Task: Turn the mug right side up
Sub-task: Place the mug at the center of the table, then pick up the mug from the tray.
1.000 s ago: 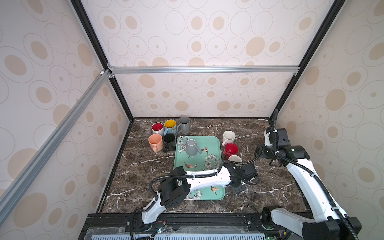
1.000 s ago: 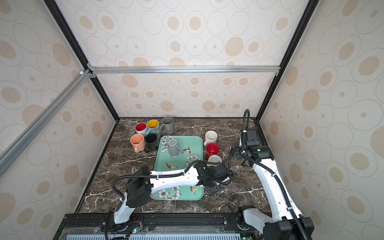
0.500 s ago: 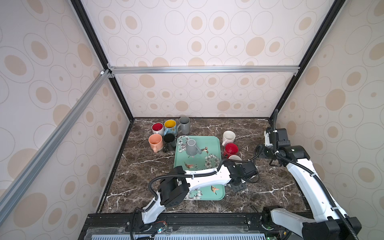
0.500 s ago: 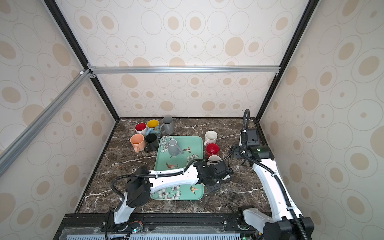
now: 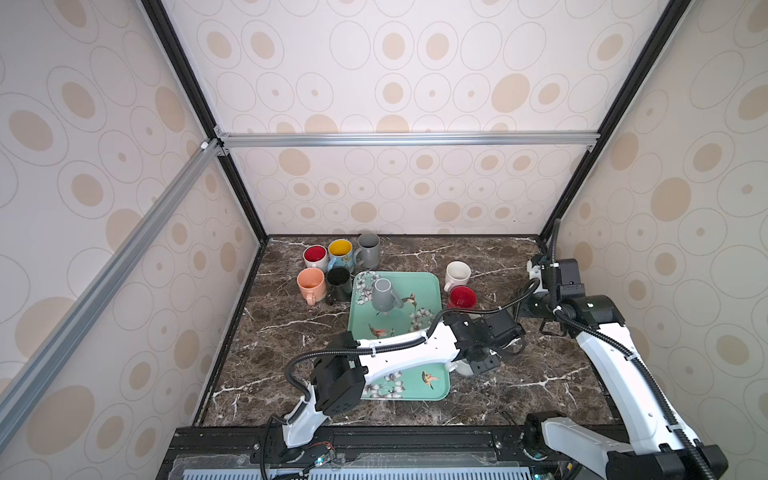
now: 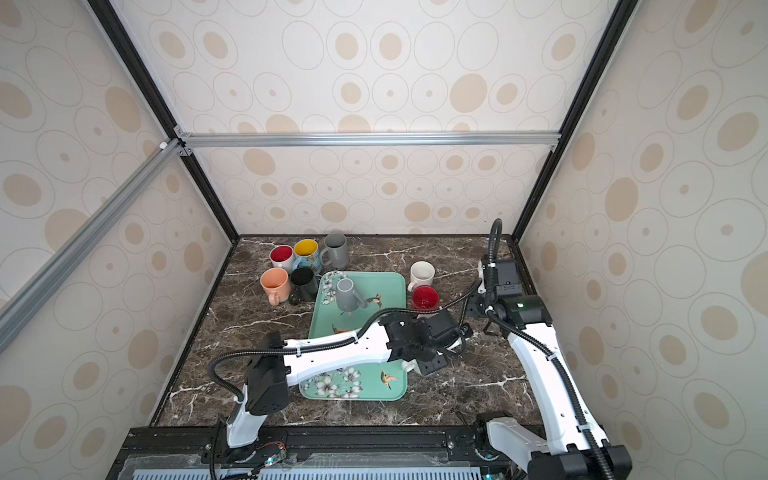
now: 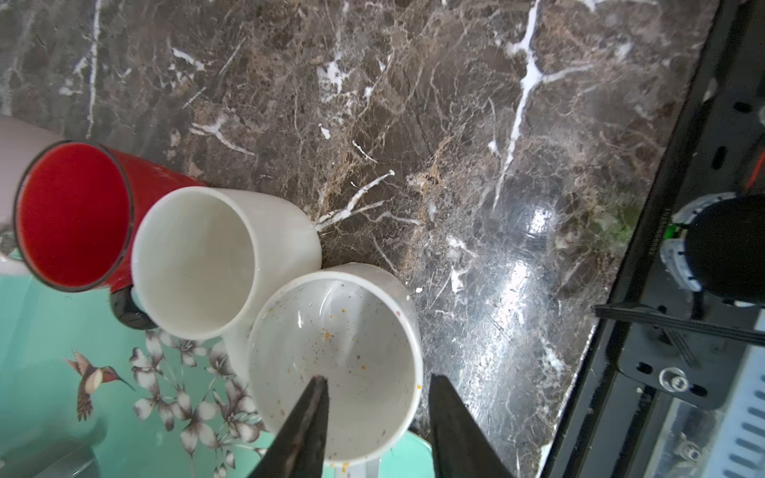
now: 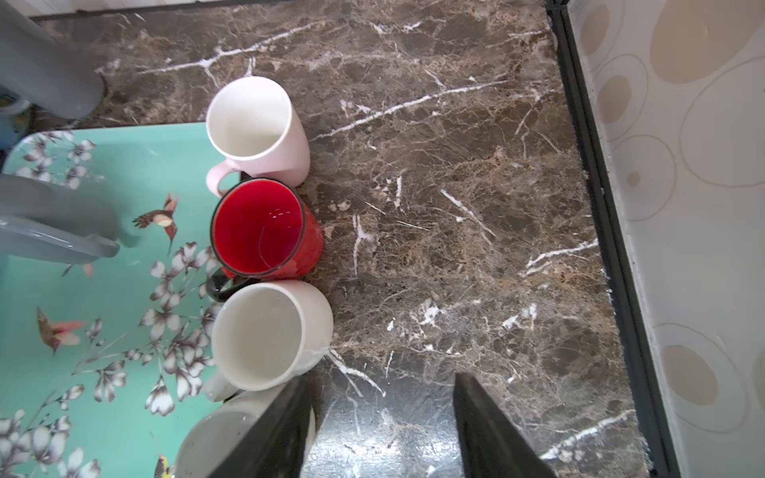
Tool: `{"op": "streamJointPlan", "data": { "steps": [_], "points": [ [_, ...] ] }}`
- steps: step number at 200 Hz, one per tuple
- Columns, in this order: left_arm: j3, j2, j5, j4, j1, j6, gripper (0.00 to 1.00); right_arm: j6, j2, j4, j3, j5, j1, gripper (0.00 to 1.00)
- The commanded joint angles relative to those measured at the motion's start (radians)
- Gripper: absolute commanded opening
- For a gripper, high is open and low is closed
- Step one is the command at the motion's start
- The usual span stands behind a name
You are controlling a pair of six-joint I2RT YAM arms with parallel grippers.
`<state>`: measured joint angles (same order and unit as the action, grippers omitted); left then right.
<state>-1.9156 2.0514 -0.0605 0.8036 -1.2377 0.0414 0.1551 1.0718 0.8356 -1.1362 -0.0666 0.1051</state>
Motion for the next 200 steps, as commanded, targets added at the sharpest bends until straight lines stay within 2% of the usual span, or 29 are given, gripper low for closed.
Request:
{"op": "streamJointPlan", "data": {
  "steps": [1,49,73,99,132,171,200],
  "points": [
    [-0.002,-0.106,0.004,-0.015,0.027,-0.010,0.41,-0.004,-0.047,-0.032,0.023,0.061,0.002,0.58],
    [0.216,-0.322,0.031,-0.148,0.107,0.000,0.43,0.041,-0.087,-0.050,0.032,0.102,0.005,0.55],
    [0.356,-0.446,0.056,-0.219,0.168,0.015,0.45,0.078,-0.078,-0.067,0.040,0.099,0.047,0.55],
    [0.496,-0.567,0.071,-0.271,0.239,0.027,0.47,0.119,-0.031,-0.086,0.038,0.038,0.166,0.55],
    [0.669,-0.716,0.093,-0.333,0.333,0.060,0.51,0.151,0.094,-0.118,-0.005,-0.068,0.385,0.54],
    [0.901,-0.865,0.234,-0.437,0.480,0.170,0.52,0.157,0.323,-0.143,-0.132,-0.116,0.561,0.54],
    [1.036,-0.950,0.303,-0.478,0.587,0.261,0.54,0.140,0.494,-0.149,-0.251,-0.108,0.644,0.55]
  ]
}}
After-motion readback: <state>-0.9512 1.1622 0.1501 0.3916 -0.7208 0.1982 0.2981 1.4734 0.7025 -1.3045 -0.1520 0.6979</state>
